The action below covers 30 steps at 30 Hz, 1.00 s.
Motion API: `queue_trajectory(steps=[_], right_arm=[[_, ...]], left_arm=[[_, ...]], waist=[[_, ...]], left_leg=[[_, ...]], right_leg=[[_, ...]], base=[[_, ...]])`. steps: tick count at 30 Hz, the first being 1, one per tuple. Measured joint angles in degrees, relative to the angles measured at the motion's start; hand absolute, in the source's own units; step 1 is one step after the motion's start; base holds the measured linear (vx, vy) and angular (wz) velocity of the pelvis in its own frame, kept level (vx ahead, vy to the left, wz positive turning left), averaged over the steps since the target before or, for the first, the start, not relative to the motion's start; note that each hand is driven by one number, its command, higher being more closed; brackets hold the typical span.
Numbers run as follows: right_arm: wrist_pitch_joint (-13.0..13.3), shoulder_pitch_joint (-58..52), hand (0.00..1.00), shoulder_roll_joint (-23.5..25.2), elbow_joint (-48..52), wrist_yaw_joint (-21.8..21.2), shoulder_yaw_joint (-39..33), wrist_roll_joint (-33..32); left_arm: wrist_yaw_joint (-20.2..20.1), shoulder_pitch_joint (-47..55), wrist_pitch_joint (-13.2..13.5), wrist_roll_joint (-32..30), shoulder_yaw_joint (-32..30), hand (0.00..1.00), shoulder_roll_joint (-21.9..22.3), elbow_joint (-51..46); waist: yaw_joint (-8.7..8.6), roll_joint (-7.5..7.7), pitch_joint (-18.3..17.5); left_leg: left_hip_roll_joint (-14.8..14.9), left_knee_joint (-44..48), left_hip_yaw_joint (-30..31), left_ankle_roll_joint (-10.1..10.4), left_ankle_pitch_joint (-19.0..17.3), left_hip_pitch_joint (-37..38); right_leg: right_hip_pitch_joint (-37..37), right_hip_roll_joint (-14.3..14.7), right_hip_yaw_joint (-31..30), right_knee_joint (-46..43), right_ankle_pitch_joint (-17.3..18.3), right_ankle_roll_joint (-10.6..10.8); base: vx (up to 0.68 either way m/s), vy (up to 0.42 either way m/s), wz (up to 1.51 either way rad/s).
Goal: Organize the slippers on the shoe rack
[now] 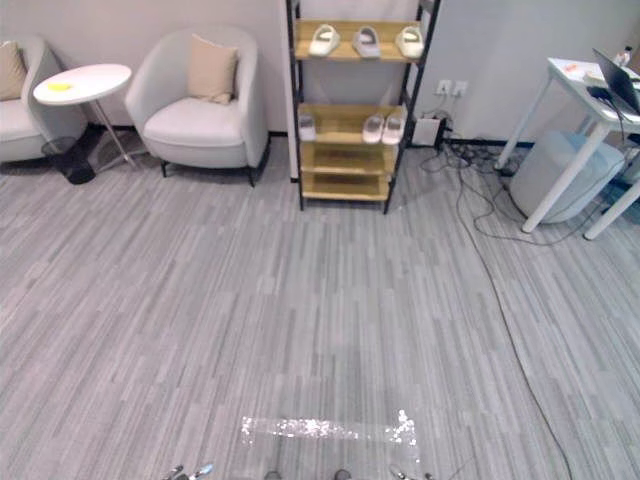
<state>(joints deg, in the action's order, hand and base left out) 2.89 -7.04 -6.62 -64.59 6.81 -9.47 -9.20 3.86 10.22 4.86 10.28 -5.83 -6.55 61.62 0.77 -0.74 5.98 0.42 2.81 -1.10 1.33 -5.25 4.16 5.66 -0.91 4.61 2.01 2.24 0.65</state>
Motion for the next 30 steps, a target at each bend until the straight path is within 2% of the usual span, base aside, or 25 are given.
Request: queue_trajectory(steps=[7,14,27,29,30], right_arm=[[0.11,2.1,0.0,0.5,-0.14,0.06,-1.36,0.31],[0.64,4.07,0.0,1.11,-0.12,0.09,-1.34,0.81],[0.54,5.56,0.0,2.72,-0.01,0.01,-0.95,2.34],[0.55,5.8,0.0,3.03,-0.01,0.04,-1.04,2.31],[0.56,6.01,0.0,3.0,0.05,0.05,-1.07,2.32]], left_arm=[[0.0,-0.85,1.01,-1.72,0.05,0.0,-0.11,1.09],[0.0,-1.73,1.02,-2.35,0.14,0.0,0.02,1.45],[-0.03,-2.22,1.0,-2.47,0.28,0.0,-0.09,1.32],[0.04,-2.44,0.98,-2.46,0.26,0.0,-0.37,1.31],[0.14,-2.8,0.95,-2.46,0.24,0.0,-0.41,1.24]], waist=[[0.22,0.03,1.04],[1.37,-0.17,1.43],[1.57,0.12,2.33],[1.53,0.37,2.68],[1.54,0.34,3.23]], left_leg=[[-0.22,-2.09,-0.02,-0.11,0.3,1.92],[-0.38,-2.8,-0.05,-0.18,0.7,2.72],[-0.41,-4.69,0.05,-0.16,1.65,3.66],[-0.18,-1.38,0.01,0.2,-0.09,1.49],[0.2,3.2,0.05,0.43,-2.45,-0.74]], right_leg=[[2.13,-0.01,0.9,2.24,-0.54,0.87],[2.63,-0.14,1.01,2.28,-0.5,0.93],[2.59,-0.11,1.02,2.32,-0.48,0.9],[2.13,0.01,1.41,2.11,-0.24,0.77],[1.8,0.07,1.53,1.53,0.23,0.62]], base=[[0.03,-0.002,0.0],[-0.02,-0.005,0.0],[-0.02,-0.009,-0.01],[-0.01,-0.016,0.08],[-0.02,-0.007,0.07]])
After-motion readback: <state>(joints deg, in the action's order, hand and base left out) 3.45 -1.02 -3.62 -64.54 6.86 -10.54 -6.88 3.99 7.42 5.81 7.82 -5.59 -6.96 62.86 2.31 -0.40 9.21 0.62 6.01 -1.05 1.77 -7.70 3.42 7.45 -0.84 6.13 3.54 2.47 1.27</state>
